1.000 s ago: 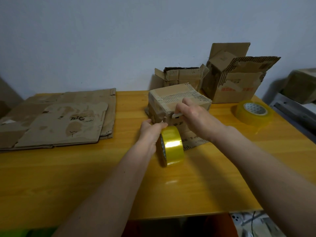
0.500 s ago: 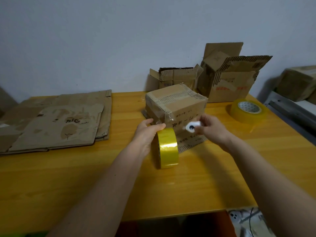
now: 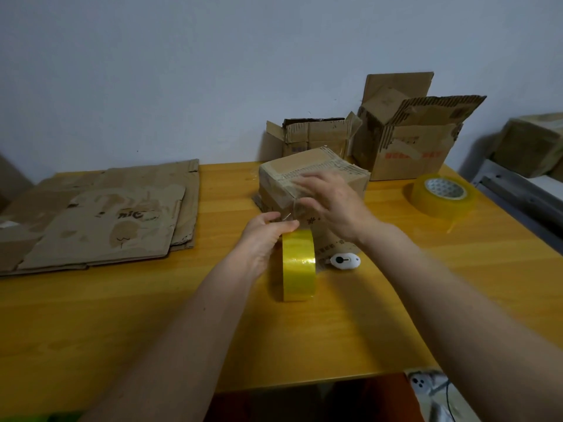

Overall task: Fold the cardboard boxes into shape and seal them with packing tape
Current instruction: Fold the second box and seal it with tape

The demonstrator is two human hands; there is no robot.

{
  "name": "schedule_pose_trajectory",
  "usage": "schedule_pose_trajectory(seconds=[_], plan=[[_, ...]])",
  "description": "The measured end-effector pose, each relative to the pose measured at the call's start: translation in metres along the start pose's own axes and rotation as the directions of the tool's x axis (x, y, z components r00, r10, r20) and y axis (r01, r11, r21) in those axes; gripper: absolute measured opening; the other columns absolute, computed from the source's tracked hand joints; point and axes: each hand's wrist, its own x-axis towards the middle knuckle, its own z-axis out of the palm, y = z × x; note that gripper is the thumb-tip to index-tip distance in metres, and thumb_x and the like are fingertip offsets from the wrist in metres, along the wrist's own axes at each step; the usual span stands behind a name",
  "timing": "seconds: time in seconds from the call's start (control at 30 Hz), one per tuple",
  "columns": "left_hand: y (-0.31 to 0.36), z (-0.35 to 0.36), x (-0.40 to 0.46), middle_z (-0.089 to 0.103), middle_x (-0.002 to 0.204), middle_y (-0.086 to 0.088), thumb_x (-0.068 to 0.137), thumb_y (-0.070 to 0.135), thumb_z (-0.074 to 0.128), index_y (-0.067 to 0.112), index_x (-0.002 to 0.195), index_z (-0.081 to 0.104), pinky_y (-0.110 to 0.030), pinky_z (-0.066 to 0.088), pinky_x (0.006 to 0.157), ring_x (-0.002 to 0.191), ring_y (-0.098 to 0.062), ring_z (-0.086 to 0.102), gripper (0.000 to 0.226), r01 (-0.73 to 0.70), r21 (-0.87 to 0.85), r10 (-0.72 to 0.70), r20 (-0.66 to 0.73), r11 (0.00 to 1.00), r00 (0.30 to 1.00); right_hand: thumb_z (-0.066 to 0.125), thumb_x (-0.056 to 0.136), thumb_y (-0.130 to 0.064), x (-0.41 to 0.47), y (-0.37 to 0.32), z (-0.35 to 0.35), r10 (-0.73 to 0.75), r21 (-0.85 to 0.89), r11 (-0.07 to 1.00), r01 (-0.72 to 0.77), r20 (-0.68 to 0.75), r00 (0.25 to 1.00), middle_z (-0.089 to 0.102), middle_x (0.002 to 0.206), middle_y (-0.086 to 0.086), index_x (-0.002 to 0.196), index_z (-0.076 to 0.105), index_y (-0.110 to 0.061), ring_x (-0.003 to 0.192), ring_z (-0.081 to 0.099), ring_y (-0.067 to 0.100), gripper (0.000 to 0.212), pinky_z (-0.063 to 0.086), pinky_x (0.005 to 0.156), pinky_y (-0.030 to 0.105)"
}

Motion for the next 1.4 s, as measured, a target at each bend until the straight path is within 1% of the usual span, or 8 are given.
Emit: schedule_pose_trajectory(seconds=[0.2, 0.37, 0.5, 0.67, 0.8, 1.0, 1.1, 1.4], plan=[[0.0, -0.008, -0.009, 0.068, 0.111, -0.009, 0.074, 0.011, 0.079, 0.015, 0.12, 0.057, -0.041, 0.049, 0.098, 0.103, -0.023, 0.065, 0.052, -0.012, 0.034, 0.009, 0.077, 0.999, 0.997, 0.067, 0.085, -0.021, 0.016, 0.018, 0.01, 0.048, -0.049, 0.998, -0.045, 0.049, 0.998, 0.057, 0.127, -0.002, 0.131, 0.056, -0.021, 0.111, 0.04, 0.02, 0.048, 0.023, 0.089, 0.021], [-0.001, -0.009, -0.014, 0.07, 0.107, -0.008, 0.075, 0.009, 0.078, 0.015, 0.116, 0.058, -0.044, 0.047, 0.101, 0.102, -0.023, 0.066, 0.046, -0.045, 0.026, 0.043, 0.062, 0.999, 0.997, 0.068, 0.083, -0.008, 0.017, 0.011, 0.009, 0.151, 0.029, 0.988, -0.153, 0.053, 0.987, 0.05, 0.131, 0.001, 0.135, 0.052, -0.02, 0.123, 0.036, 0.018, 0.055, 0.022, 0.102, 0.024], [-0.004, -0.007, -0.017, 0.071, 0.102, -0.007, 0.077, 0.01, 0.077, 0.015, 0.109, 0.06, -0.046, 0.047, 0.1, 0.1, -0.024, 0.067, 0.037, -0.111, 0.008, 0.111, 0.037, 0.994, 0.993, 0.06, 0.087, -0.004, -0.012, -0.008, 0.006, 0.202, 0.255, 0.955, -0.151, -0.186, 0.962, 0.054, 0.12, 0.001, 0.121, 0.059, -0.012, 0.116, 0.048, 0.015, 0.035, 0.037, 0.101, 0.025], [-0.01, -0.003, -0.028, 0.068, 0.105, -0.014, 0.084, 0.004, 0.068, 0.012, 0.113, 0.056, -0.043, 0.05, 0.097, 0.101, -0.027, 0.066, 0.032, -0.21, -0.016, 0.211, 0.025, 0.978, 0.977, 0.06, 0.091, -0.017, -0.041, -0.029, 0.017, 0.397, 0.557, 0.696, -0.454, 0.228, 0.889, 0.067, 0.104, 0.002, 0.105, 0.068, -0.012, 0.102, 0.061, 0.018, 0.017, 0.05, 0.091, 0.031], [-0.012, -0.002, -0.036, 0.067, 0.094, -0.008, 0.086, 0.0, 0.065, 0.014, 0.105, 0.05, -0.037, 0.052, 0.087, 0.09, -0.021, 0.066, 0.028, -0.273, -0.037, 0.271, -0.059, 0.961, 0.961, 0.061, 0.09, -0.023, -0.045, -0.036, 0.014, 0.436, 0.714, 0.508, -0.482, 0.27, 0.859, 0.069, 0.101, 0.009, 0.099, 0.068, -0.009, 0.097, 0.063, 0.021, 0.019, 0.05, 0.087, 0.034], [-0.011, -0.004, -0.047, 0.066, 0.091, -0.011, 0.088, -0.002, 0.062, 0.013, 0.097, 0.049, -0.036, 0.052, 0.086, 0.084, -0.017, 0.065, 0.022, -0.348, -0.011, 0.347, -0.044, 0.938, 0.937, 0.065, 0.088, -0.014, -0.046, -0.043, 0.017, 0.43, 0.709, 0.571, -0.414, 0.171, 0.886, 0.069, 0.091, 0.015, 0.09, 0.068, -0.002, 0.083, 0.062, 0.024, 0.012, 0.052, 0.078, 0.035], [-0.01, -0.006, -0.048, 0.067, 0.092, -0.003, 0.087, 0.002, 0.064, 0.016, 0.11, 0.062, -0.02, 0.053, 0.08, 0.081, -0.002, 0.064, 0.027, -0.395, 0.119, 0.399, -0.011, 0.911, 0.917, 0.064, 0.089, -0.013, -0.048, -0.045, 0.018, 0.42, 0.684, 0.634, -0.361, 0.087, 0.903, 0.07, 0.092, 0.013, 0.09, 0.069, -0.004, 0.089, 0.064, 0.027, 0.011, 0.052, 0.082, 0.038], [0.0, -0.006, -0.048, 0.07, 0.103, 0.003, 0.09, 0.01, 0.063, 0.017, 0.106, 0.073, -0.015, 0.045, 0.082, 0.098, -0.006, 0.062, 0.021, -0.326, 0.37, 0.348, 0.006, 0.87, 0.937, 0.063, 0.089, -0.007, -0.051, -0.053, 0.025, 0.358, 0.612, 0.754, -0.236, -0.082, 0.93, 0.063, 0.102, 0.008, 0.09, 0.068, -0.004, 0.088, 0.057, 0.011, 0.006, 0.044, 0.075, 0.009]])
